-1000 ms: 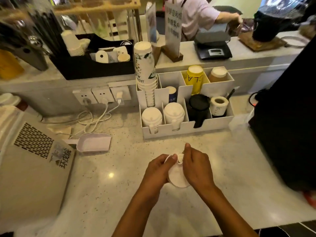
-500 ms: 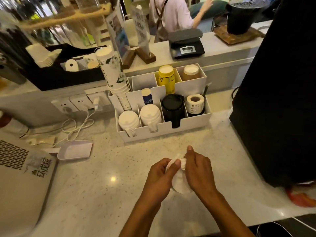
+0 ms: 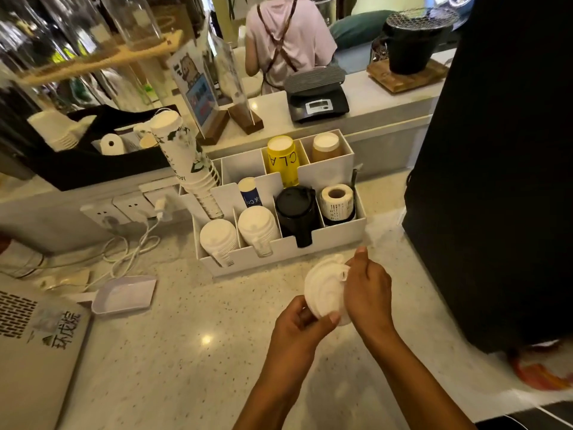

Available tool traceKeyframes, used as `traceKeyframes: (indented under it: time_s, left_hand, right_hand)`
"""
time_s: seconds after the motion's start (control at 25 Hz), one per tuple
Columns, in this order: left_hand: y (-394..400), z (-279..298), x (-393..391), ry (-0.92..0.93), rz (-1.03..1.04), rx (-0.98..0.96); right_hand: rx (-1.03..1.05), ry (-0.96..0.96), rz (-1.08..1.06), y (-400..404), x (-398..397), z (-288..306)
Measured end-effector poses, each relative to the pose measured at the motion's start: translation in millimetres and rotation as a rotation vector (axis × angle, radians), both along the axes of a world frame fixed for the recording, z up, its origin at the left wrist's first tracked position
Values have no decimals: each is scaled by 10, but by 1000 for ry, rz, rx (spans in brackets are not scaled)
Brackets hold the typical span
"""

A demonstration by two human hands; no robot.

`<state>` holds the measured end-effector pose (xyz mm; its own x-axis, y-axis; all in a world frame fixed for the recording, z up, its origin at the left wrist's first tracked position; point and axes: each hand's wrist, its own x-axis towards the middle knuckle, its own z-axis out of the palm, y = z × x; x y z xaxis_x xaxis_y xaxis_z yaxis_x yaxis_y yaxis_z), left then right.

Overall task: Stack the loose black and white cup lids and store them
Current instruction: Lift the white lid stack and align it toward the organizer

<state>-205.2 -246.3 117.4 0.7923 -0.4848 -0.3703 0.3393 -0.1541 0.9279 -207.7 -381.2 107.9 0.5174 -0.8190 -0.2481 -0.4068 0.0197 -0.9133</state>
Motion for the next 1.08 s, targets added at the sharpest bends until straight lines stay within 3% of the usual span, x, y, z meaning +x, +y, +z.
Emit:
traceKeyframes:
  time_s: [0.08, 0.24, 0.36, 0.52, 0.88, 1.08]
  left_hand:
    - [-45, -15, -12, -27, 88, -12]
    - [29, -10, 112, -14, 236, -92]
    - [227, -17, 253, 25, 76, -85]
    - [377, -5, 317, 28, -81, -18]
    - [295, -12, 119, 114, 199, -88]
    - [346, -39, 109, 81, 364, -108]
  right_hand:
    - [95, -18, 41, -27, 8, 63]
    - [370, -173, 416, -81, -86, 116]
    - [551, -232, 606, -193, -199, 105]
    - [491, -118, 770, -213, -219, 89]
    - [546, -313, 575, -46, -113, 40]
    - [588, -291, 521, 183, -40, -20]
